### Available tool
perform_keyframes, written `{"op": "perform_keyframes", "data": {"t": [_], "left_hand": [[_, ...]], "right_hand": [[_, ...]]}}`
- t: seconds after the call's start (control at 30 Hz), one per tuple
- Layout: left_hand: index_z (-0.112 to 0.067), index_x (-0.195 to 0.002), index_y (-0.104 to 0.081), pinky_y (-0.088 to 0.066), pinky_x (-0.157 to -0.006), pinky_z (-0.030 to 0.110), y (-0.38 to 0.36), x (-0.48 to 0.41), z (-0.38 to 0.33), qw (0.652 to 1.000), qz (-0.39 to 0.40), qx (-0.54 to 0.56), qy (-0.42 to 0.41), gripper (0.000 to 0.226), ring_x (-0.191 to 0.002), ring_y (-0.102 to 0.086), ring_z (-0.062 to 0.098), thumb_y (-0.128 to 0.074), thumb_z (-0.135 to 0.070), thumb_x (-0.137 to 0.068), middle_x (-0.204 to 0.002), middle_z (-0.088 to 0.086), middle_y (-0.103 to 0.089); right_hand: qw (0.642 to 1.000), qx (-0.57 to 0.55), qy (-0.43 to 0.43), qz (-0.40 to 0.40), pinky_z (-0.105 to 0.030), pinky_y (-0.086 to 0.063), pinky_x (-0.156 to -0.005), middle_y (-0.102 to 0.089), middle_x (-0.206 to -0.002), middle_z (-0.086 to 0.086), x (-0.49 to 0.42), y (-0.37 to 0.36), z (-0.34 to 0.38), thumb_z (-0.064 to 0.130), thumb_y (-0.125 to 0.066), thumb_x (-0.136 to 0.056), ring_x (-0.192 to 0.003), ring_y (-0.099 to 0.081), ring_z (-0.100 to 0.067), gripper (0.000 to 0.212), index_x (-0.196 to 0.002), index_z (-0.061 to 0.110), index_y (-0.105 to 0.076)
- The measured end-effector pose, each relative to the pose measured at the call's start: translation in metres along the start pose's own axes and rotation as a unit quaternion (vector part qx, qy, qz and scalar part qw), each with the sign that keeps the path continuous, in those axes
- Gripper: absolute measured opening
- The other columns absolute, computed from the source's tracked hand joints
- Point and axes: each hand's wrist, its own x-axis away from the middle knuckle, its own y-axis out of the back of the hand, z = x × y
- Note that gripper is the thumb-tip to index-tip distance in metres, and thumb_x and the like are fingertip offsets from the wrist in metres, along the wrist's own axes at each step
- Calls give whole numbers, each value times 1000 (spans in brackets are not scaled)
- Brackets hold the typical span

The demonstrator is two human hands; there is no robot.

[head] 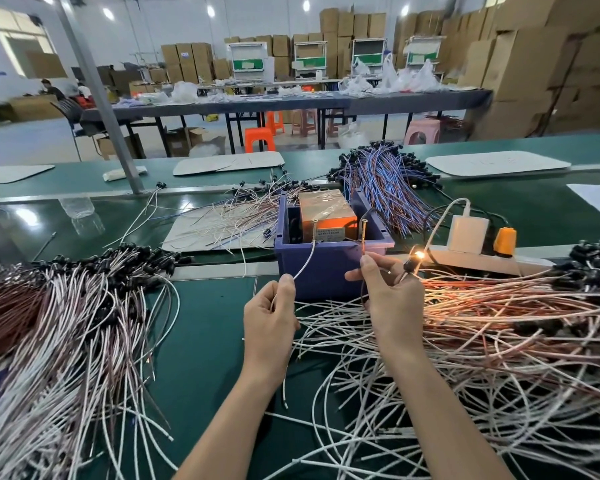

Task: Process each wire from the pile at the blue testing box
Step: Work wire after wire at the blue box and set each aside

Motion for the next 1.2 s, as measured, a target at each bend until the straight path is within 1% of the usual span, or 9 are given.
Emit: {"op": "perform_keyframes", "data": {"t": [0.23,0.57,0.63,0.73,0.83,1.03,1.07,1.13,1.2], "left_hand": [[2,-71,-31,-32,-49,32,-2,0,-1,1000,0,7,-2,51,-48,-27,12,-53,-31,-103,-61,7,-26],[-21,-67,-35,-29,-45,23,6,-6,1,996,-48,55,48,44,-48,-26,9,-45,-41,-105,-55,-9,-30],[-20,-69,-34,-30,-48,27,8,-8,4,994,-63,61,58,44,-47,-28,8,-43,-42,-106,-53,-10,-30],[-18,-68,-40,-44,-57,34,11,-10,8,994,-70,57,60,45,-45,-45,11,-41,-42,-106,-52,-9,-39],[-16,-72,-50,-54,-66,40,11,-9,10,994,-65,52,64,43,-53,-59,16,-41,-41,-106,-59,-3,-51],[-14,-83,-55,-51,-57,31,11,-7,7,993,-69,66,65,37,-48,-55,10,-43,-41,-106,-64,0,-56],[-15,-83,-55,-51,-56,30,11,-7,7,994,-68,64,61,37,-48,-54,9,-42,-41,-106,-66,-1,-55],[-17,-83,-55,-50,-57,31,11,-6,7,995,-67,56,55,36,-48,-53,8,-42,-42,-106,-65,-3,-55],[-19,-83,-55,-48,-58,33,11,-5,8,995,-67,51,53,36,-49,-52,7,-41,-44,-106,-62,-5,-55]], "right_hand": [[1000,10,-6,-1,-23,-38,-56,-77,-82,11,0,0,3,32,-61,-101,-44,-48,0,9,-104,28,-68],[999,-20,-32,-22,-21,-38,-42,-77,-101,14,16,8,12,37,-41,-108,-44,-41,-9,29,-108,28,-68],[997,-60,-47,-27,-22,-37,-41,-76,-85,7,16,13,19,35,-41,-109,-42,-38,-6,28,-109,24,-67],[981,-156,-102,-53,-19,-27,-36,-51,-54,8,6,27,32,34,-49,-106,-38,-30,-5,24,-103,12,-60],[977,-163,-113,-76,-19,-21,-34,-39,-52,11,-11,50,45,33,-51,-105,-38,-24,-5,17,-95,18,-50],[975,-85,-54,-196,-18,-24,-33,-42,-63,6,-48,112,81,28,-47,-104,-40,-29,-4,14,-92,21,-45],[973,-66,-56,-214,-17,-27,-35,-46,-70,3,-51,122,87,24,-46,-102,-43,-34,-5,4,-102,20,-46],[971,-25,-63,-229,-22,-45,-49,-55,-88,-1,-52,139,95,18,-44,-99,-59,-52,-10,36,-134,18,-40],[969,54,-73,-230,-40,-51,-89,-58,-124,-9,-52,149,100,22,-44,-98,-102,-63,-23,65,-157,22,-20]]}}
